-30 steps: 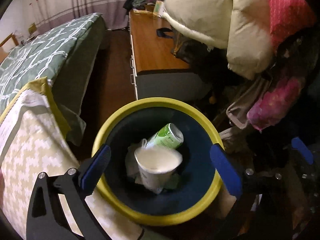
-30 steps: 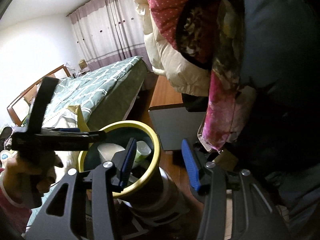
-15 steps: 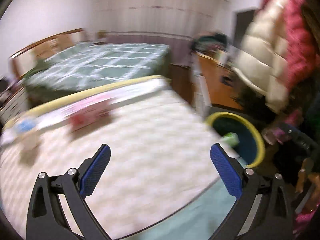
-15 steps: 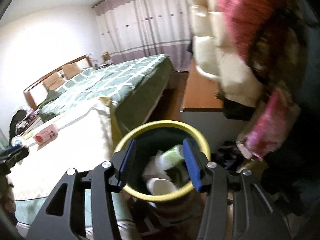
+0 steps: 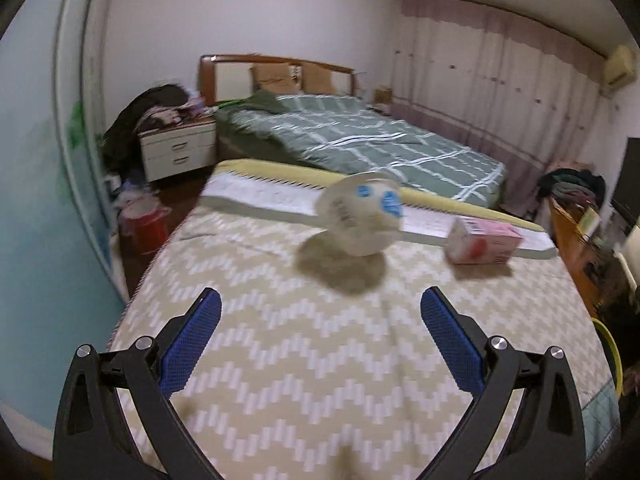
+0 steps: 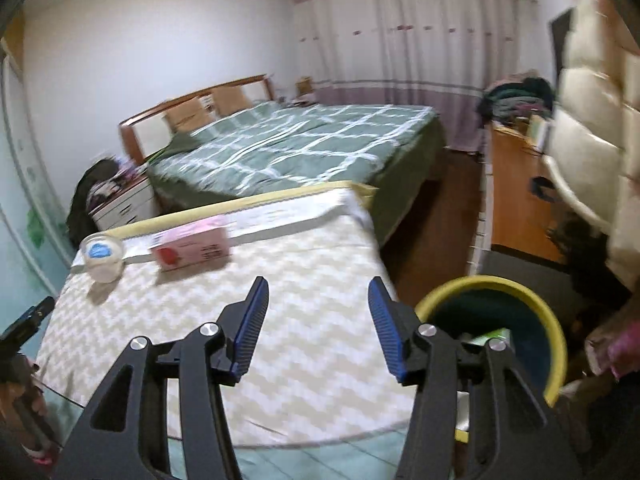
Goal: Collect trash
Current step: 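Reach the right tool to the pink juice carton and grasp it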
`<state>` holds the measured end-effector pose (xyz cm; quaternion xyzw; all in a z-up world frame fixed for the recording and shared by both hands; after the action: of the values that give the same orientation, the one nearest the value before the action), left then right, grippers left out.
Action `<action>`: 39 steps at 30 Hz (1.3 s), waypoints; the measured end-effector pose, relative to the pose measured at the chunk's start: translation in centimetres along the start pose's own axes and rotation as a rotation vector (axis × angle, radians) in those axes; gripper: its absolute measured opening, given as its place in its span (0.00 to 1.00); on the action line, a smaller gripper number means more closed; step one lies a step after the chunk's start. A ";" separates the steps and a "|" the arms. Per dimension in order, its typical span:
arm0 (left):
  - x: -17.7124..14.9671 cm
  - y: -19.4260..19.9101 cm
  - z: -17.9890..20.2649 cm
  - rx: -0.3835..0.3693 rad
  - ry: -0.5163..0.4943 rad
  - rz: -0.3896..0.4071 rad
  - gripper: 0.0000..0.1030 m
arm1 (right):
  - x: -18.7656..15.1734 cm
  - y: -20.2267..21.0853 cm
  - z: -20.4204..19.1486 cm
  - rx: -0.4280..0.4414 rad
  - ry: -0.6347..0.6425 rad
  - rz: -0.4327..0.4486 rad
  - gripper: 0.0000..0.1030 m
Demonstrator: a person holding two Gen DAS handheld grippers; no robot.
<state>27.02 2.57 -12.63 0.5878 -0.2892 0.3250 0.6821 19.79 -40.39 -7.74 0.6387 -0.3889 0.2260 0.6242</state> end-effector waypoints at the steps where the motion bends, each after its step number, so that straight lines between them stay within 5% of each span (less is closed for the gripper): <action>1: 0.0 -0.1 -0.3 0.002 0.005 -0.005 0.95 | 0.4 -1.0 -1.6 0.018 0.029 -0.011 0.49; 12: 0.2 1.3 -0.6 0.071 -0.015 0.025 0.95 | 2.7 -9.4 -14.6 0.152 0.126 -0.096 0.57; 18: 0.0 1.4 -0.4 0.058 -0.016 0.013 0.95 | 2.5 -14.1 -18.6 0.078 0.112 -0.128 0.59; 31: -0.4 1.2 0.0 0.041 -0.023 -0.008 0.95 | 1.6 -18.6 -18.7 -0.013 -0.030 -0.194 0.59; 39: -0.6 1.1 0.4 0.019 -0.024 -0.018 0.95 | 1.3 -15.8 -10.8 -0.084 -0.048 -0.185 0.59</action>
<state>25.81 2.20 -12.36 0.6007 -0.2891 0.3146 0.6757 34.95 -31.41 -15.29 0.6504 -0.3523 0.1354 0.6592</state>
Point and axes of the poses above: each gripper's, at about its wrist camera, not at the fingertips, and y roughly against the way its jaws point, z to its right, x to its top, the point moved 6 cm from there along -y, roughly the way its jaws point, and after that the axes turned 2 degrees about -z, right-handed, at the moved point
